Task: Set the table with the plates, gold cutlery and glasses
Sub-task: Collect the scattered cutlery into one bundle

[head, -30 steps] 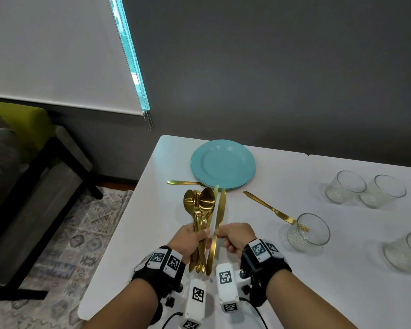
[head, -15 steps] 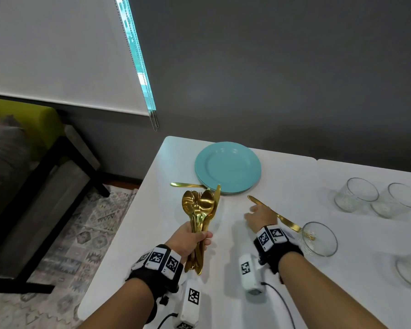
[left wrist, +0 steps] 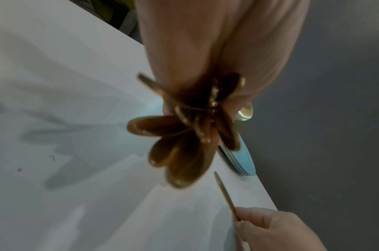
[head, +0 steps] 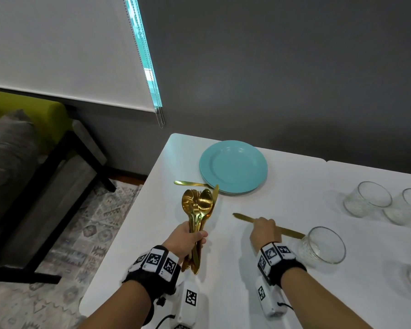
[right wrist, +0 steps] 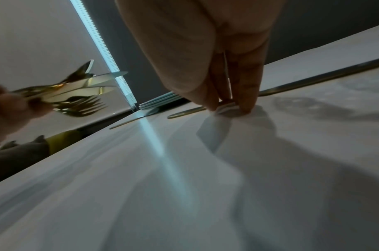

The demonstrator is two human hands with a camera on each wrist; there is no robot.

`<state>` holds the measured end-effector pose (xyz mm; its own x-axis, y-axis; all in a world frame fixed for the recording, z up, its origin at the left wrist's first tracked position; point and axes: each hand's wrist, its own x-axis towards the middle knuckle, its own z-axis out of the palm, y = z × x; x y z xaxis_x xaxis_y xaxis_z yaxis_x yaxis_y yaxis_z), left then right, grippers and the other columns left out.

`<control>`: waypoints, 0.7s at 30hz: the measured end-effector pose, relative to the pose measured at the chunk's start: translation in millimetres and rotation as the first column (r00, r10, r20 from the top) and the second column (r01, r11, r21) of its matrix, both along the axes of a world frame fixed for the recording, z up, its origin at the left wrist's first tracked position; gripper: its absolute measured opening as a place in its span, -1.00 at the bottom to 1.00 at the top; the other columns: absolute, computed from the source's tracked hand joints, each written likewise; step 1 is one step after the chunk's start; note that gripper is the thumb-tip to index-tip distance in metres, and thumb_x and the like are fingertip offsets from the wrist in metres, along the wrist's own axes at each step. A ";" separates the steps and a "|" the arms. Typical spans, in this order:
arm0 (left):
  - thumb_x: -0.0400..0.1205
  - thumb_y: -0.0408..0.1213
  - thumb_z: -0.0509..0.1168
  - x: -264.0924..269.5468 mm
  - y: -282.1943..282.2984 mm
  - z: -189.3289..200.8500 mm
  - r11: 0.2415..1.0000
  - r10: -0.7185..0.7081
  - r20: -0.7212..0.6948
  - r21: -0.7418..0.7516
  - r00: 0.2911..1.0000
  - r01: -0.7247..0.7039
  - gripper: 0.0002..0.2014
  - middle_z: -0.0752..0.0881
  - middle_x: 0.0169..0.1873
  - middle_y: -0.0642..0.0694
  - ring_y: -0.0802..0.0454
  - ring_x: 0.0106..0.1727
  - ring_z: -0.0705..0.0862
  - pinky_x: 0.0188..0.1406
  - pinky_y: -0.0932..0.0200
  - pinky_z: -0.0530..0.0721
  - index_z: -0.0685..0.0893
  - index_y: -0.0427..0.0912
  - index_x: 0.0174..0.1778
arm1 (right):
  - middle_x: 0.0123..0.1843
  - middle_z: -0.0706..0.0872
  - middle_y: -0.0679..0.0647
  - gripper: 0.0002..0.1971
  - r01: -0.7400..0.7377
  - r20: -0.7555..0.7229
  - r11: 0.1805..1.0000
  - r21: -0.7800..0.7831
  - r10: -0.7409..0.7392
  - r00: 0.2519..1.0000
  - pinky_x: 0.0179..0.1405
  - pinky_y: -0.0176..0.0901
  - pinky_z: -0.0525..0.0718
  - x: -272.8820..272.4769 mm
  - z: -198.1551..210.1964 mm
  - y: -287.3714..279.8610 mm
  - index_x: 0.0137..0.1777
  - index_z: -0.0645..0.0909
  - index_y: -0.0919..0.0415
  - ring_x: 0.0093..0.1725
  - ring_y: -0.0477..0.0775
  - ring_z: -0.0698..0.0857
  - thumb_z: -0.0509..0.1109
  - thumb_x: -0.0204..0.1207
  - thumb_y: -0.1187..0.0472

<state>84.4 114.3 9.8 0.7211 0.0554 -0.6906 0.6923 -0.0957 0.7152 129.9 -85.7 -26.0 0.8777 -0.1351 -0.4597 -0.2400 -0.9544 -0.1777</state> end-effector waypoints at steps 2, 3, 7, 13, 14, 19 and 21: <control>0.63 -0.40 0.26 1.3 -2.1 -0.5 0.999 0.029 -0.002 -0.031 1.000 -0.029 -0.99 0.65 -0.32 -0.18 -0.06 -0.23 0.61 0.19 -0.08 0.65 0.58 -0.25 -0.07 | 0.35 0.54 0.21 -0.67 -0.029 0.012 0.998 0.049 0.028 1.000 0.17 -0.12 0.48 -8.2 -8.1 3.4 0.33 0.49 0.32 0.35 0.20 0.52 0.03 0.66 0.34; 0.63 -0.41 0.26 1.7 -3.2 -1.1 0.998 0.045 -0.004 -0.049 0.999 -0.045 -0.99 0.65 -0.32 -0.18 -0.07 -0.23 0.61 0.19 -0.09 0.65 0.59 -0.26 -0.08 | 0.35 0.54 0.19 -0.67 -0.027 0.016 0.996 0.086 0.026 1.000 0.23 -0.14 0.49 -12.9 -11.0 3.9 0.33 0.49 0.32 0.36 0.18 0.52 0.02 0.67 0.35; 0.64 -0.47 0.22 0.1 -8.9 -0.2 0.994 0.065 0.003 -0.091 0.998 -0.064 -0.91 0.65 -0.34 -0.22 -0.03 -0.31 0.61 -0.08 0.06 0.68 0.60 -0.31 -0.15 | 0.24 0.63 0.21 -0.73 0.023 0.004 0.993 0.114 -0.024 1.000 0.04 -0.16 0.57 -29.9 -12.4 2.8 0.22 0.57 0.32 0.24 0.18 0.63 0.16 0.64 0.23; 0.64 -0.46 0.23 -6.3 -12.0 -4.3 0.998 0.016 0.003 -0.058 1.000 -0.015 -0.93 0.64 -0.36 -0.19 -0.06 -0.28 0.59 0.01 0.01 0.63 0.58 -0.28 -0.15 | 0.21 0.70 0.17 -0.71 0.109 -0.024 0.989 0.099 -0.107 0.994 0.07 -0.22 0.63 -43.7 -10.5 -2.4 0.17 0.64 0.34 0.21 0.09 0.69 0.17 0.68 0.20; 0.63 -0.46 0.24 -7.5 -12.3 -4.7 0.999 0.004 0.006 -0.051 1.000 -0.004 -0.94 0.64 -0.36 -0.19 -0.07 -0.26 0.60 0.04 -0.01 0.63 0.57 -0.27 -0.14 | 0.20 0.72 0.17 -0.74 0.125 -0.022 0.987 0.099 -0.123 0.992 0.05 -0.23 0.63 -44.2 -10.1 -2.7 0.16 0.65 0.34 0.20 0.08 0.70 0.16 0.67 0.26; 0.63 -0.46 0.24 -11.6 -13.4 -6.4 0.998 -0.001 0.011 -0.059 1.000 0.002 -0.96 0.66 -0.35 -0.18 -0.08 -0.25 0.61 0.09 -0.03 0.63 0.57 -0.28 -0.10 | 0.11 0.75 0.20 -0.88 0.288 -0.060 0.950 0.118 -0.282 0.957 -0.17 -0.24 0.60 -42.1 3.4 -1.2 -0.03 0.64 0.30 0.09 0.14 0.74 0.26 0.57 0.34; 0.63 -0.45 0.24 -12.8 -12.9 -6.4 0.997 0.005 0.017 -0.071 1.000 -0.003 -0.97 0.66 -0.35 -0.19 -0.06 -0.26 0.61 0.08 -0.03 0.64 0.58 -0.29 -0.09 | 0.01 0.76 0.18 -0.87 0.343 -0.096 0.931 0.127 -0.333 0.938 -0.28 -0.28 0.56 -43.6 8.6 -0.8 -0.26 0.56 0.25 -0.02 0.12 0.75 0.32 0.53 0.33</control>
